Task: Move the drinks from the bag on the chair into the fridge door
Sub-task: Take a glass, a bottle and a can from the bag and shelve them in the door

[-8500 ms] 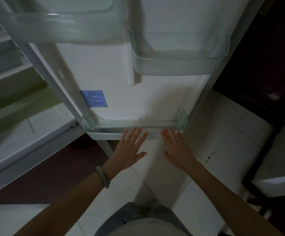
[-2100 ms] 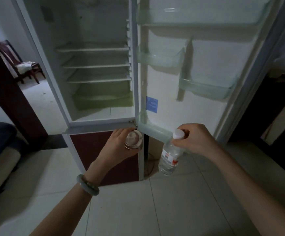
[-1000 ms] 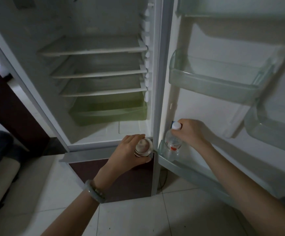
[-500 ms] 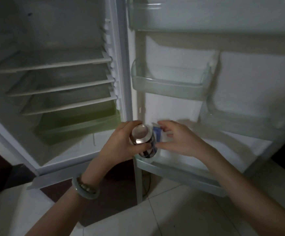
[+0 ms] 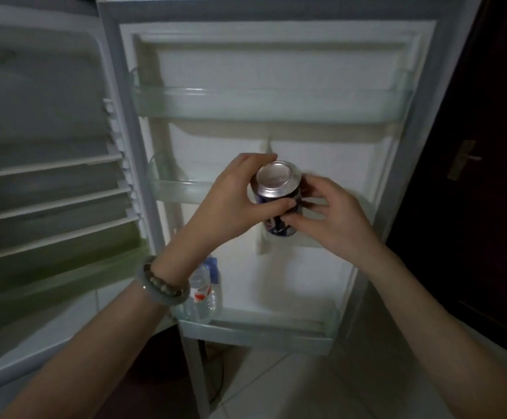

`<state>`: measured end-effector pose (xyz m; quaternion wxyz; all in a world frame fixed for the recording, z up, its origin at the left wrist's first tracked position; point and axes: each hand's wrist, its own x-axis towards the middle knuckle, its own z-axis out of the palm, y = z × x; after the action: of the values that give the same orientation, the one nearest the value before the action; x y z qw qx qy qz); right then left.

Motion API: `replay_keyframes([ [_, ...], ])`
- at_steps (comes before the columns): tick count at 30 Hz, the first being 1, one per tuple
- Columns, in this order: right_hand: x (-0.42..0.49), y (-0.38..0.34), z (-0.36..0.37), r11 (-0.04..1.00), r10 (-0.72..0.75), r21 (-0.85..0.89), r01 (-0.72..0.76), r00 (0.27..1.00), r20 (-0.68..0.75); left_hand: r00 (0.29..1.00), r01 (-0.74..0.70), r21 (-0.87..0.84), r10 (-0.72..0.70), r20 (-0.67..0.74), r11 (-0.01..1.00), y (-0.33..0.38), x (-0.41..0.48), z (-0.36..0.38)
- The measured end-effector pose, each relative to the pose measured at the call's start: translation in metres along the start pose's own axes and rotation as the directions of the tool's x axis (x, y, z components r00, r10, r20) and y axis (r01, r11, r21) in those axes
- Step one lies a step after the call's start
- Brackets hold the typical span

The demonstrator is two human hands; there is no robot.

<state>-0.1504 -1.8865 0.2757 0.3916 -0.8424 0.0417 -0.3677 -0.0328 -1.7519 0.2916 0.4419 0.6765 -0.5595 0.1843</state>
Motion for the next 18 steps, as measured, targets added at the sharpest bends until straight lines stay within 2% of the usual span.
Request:
replay_keyframes([
  [6,0.001,0.023,-0.025,0.991,0.028,-0.128,-0.044,0.992,-0.12,0.996,0.059,0.085,-0.064,0.057,0.995,-0.002,0.048,0.033],
  [10,-0.017,0.037,-0.039,0.971,0.098,-0.208,-0.115,0.991,-0.093,0.981,0.108,0.201,-0.138,0.138,0.974,-0.015,0.058,0.05],
  [18,-0.028,0.043,-0.045,0.938,0.174,-0.289,-0.19,0.981,-0.081,0.973,0.12,0.357,-0.181,0.142,0.926,-0.021,0.072,0.055],
])
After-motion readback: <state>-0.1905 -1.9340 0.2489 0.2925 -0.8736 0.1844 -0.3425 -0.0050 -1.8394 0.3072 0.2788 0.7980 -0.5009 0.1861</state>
